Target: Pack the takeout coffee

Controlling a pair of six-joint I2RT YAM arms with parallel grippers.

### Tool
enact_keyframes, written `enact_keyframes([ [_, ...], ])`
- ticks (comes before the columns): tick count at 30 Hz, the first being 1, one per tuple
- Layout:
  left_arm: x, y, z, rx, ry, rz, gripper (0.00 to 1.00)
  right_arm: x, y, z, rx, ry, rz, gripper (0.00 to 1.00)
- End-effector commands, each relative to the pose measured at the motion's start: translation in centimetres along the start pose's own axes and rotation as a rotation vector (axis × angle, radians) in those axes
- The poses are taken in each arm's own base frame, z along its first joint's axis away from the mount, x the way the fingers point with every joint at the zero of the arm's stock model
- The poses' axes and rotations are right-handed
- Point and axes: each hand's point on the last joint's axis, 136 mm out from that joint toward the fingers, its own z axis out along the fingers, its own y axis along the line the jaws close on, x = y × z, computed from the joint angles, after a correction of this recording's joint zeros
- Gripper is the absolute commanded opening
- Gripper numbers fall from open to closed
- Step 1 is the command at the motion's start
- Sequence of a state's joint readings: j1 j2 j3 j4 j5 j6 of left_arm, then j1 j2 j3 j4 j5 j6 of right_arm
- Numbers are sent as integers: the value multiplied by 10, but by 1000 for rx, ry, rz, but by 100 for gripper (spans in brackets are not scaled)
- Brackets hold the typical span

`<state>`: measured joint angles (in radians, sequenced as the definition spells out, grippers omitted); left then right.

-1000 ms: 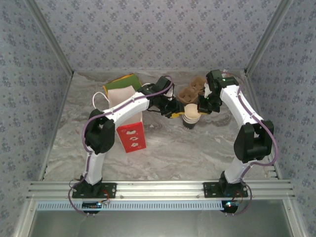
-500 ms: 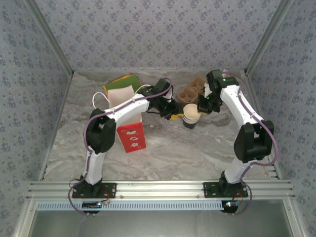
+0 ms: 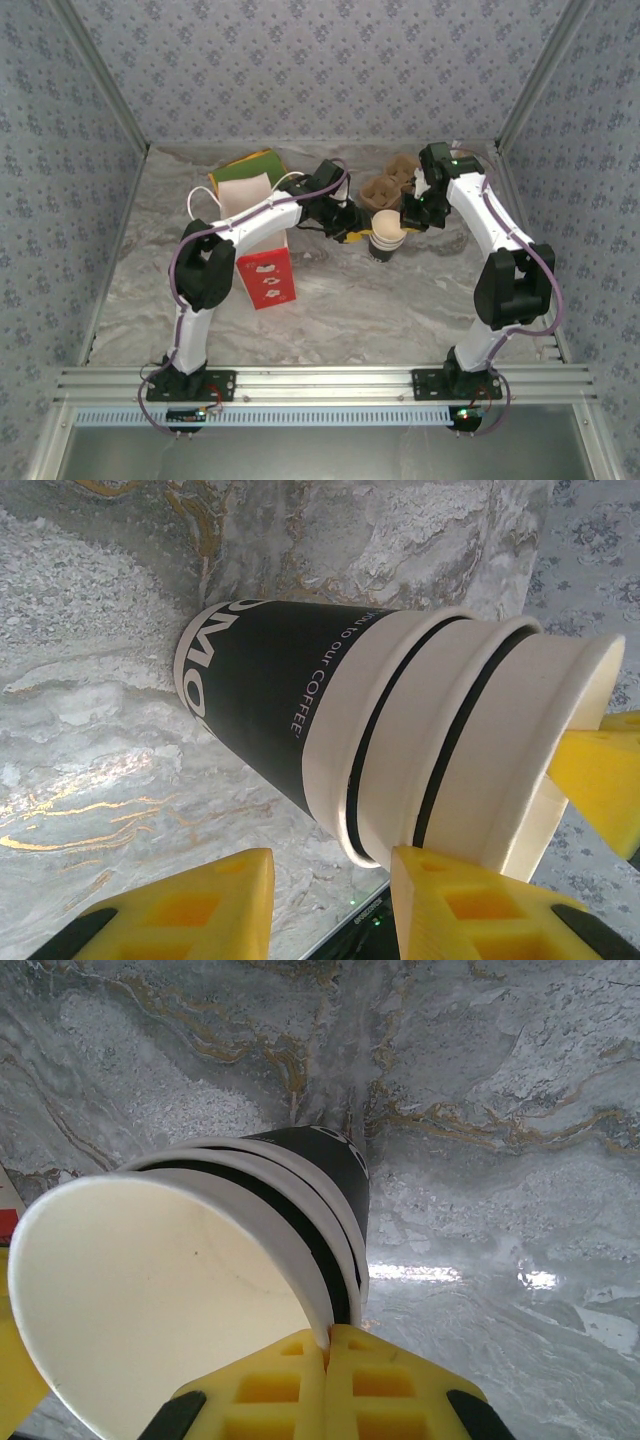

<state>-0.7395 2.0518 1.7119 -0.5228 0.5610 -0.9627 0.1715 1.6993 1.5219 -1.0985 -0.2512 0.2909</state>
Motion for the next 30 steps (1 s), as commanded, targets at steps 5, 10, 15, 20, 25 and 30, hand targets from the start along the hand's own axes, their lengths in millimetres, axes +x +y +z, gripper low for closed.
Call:
enact_keyframes([
  [5,0,-10,-11,15,-8,19,37,2,4,-21,-14,-32,-1,0],
  [10,-1,-15,-18,14,-22,34,38,1,7,-33,-17,-50,3,0],
  [15,-4,-20,-29,1,-45,52,40,0,9,-42,-18,-71,9,0],
  [20,-7,-29,-45,-3,-82,81,44,1,11,-54,-20,-91,7,0],
  [25,-9,-42,-61,-4,-106,115,48,1,14,-67,-25,-119,6,0],
  [30,-8,-53,-80,-4,-142,145,50,2,17,-88,-29,-160,2,0],
])
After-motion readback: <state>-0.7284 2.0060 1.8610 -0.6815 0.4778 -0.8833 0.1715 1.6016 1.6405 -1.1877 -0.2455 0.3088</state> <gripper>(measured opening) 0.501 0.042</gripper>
